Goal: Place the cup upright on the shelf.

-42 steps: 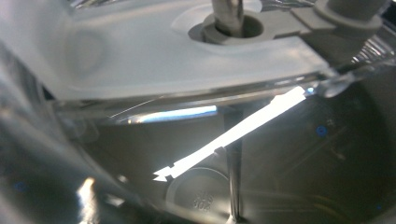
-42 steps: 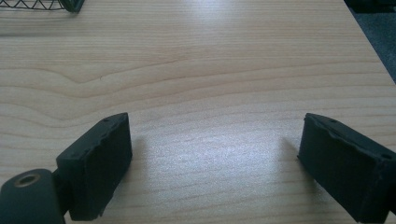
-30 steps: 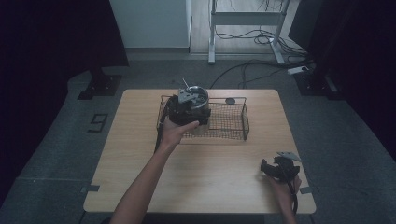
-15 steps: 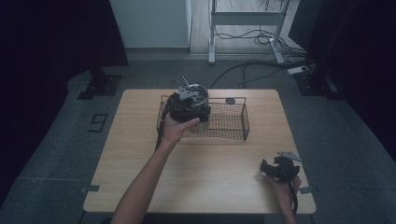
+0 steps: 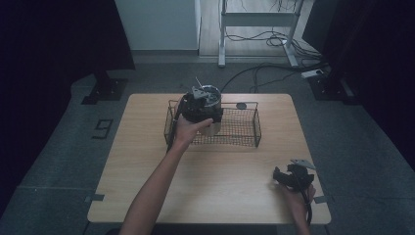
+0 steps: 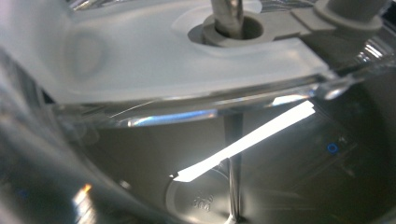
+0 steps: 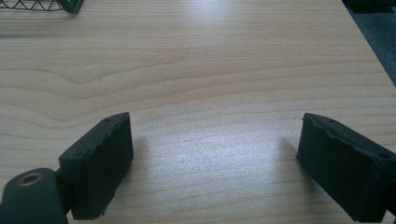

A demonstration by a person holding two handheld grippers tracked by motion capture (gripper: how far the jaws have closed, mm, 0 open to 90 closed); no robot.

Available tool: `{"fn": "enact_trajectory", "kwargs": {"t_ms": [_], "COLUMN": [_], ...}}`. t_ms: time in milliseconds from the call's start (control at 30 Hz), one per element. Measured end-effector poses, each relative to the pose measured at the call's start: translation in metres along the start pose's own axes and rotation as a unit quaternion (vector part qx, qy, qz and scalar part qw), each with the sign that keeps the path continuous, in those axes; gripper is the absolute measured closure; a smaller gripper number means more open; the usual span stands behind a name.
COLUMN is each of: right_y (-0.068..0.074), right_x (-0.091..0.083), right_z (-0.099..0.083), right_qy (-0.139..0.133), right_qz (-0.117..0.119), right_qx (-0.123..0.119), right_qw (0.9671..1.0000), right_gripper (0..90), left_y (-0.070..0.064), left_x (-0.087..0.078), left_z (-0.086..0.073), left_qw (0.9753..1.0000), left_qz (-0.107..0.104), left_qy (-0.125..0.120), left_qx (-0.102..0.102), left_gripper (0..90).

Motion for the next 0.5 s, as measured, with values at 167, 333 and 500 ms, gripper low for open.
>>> {"fn": "enact_trajectory", "kwargs": {"t_ms": [167,333,500], "right_y": [0.0,0.0,0.0], "right_x": [0.0,0.0,0.0], "right_z": [0.0,0.0,0.0], "right_qy": [0.001,0.001,0.001], "right_qz": [0.0,0.0,-0.001], "right_qx": [0.0,0.0,0.001], "right_qw": [1.0,1.0,1.0], "right_gripper": [10.6,10.7,10.8], "left_y": [0.001,0.0,-0.002], "left_x": [0.008,0.018,0.026], "left_z": [-0.002,0.001,0.002], "left_qw": [1.0,1.0,1.0], "left_qz": [0.001,0.003,0.007], "left_qy": [0.005,0.006,0.002], "left_qx": [-0.003,-0.002,-0.004], "left_gripper": [3.9,3.9,3.9]}}
Point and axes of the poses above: each handheld gripper's, and its own axes: x roughly forward along the jaws, z roughly out of its top, y roughly to its left, the point moved 5 cm from there along x, roughly forward along the jaws, and after that the axes turned 15 degrees about -y, right-handed, at the moved point
